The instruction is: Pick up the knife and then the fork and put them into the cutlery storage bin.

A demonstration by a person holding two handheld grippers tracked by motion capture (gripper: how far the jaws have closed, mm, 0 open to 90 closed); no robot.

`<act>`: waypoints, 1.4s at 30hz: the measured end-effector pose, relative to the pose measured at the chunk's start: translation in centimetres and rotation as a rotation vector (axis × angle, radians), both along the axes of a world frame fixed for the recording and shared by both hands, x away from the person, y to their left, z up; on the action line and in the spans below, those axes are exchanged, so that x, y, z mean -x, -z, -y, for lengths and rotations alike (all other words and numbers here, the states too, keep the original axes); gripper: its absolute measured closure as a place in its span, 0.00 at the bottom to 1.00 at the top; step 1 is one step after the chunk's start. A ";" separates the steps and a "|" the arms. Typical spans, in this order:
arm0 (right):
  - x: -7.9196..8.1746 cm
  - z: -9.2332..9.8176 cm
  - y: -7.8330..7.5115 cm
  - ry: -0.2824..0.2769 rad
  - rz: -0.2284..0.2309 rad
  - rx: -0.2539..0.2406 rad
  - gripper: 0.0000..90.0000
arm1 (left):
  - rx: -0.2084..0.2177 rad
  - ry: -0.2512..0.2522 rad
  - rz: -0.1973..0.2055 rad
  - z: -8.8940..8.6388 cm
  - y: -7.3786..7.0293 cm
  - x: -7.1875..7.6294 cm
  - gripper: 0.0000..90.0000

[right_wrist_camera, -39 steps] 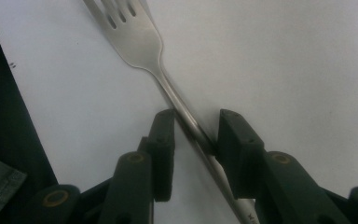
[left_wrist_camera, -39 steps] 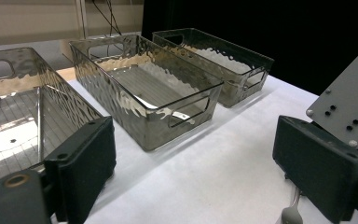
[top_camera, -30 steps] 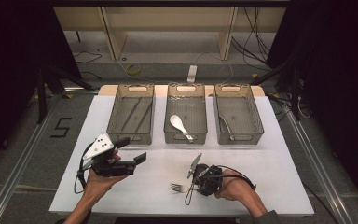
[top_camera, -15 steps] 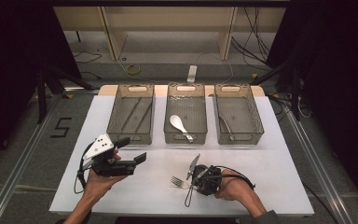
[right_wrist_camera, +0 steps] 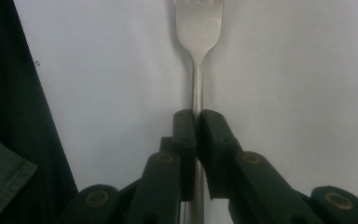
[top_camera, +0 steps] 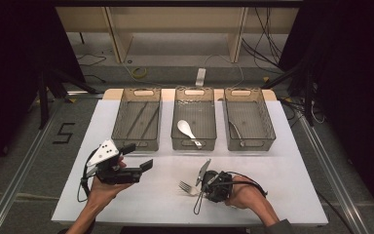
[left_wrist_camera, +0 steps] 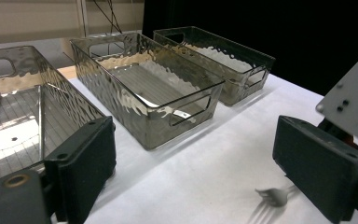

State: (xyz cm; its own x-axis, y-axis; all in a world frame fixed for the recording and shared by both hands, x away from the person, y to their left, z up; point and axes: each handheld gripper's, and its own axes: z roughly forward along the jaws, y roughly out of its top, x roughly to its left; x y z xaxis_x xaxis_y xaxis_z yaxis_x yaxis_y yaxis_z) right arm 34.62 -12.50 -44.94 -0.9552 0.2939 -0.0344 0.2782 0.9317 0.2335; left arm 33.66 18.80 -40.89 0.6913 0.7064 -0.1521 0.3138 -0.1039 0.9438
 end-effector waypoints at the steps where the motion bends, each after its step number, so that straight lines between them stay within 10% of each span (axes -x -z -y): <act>1: 0.0 0.1 -0.2 0.021 0.003 -0.017 0.94 | 0.000 0.000 0.000 0.0 0.0 0.0 0.14; 21: -2.4 5.6 -3.5 0.214 0.024 -0.307 0.95 | 0.009 -0.004 -0.004 -0.1 0.0 0.0 0.14; 42: -3.1 8.2 -5.1 0.355 0.115 -0.423 0.95 | 0.011 -0.006 -0.003 -0.1 0.0 0.0 0.14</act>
State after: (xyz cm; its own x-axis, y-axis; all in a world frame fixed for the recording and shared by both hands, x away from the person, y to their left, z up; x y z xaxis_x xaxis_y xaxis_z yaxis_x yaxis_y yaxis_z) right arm 37.75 -20.74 -39.88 -0.7923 0.6074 0.0586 0.5084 0.6039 0.6138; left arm 33.67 18.87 -40.86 0.6868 0.7086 -0.1617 0.3170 -0.0919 0.9440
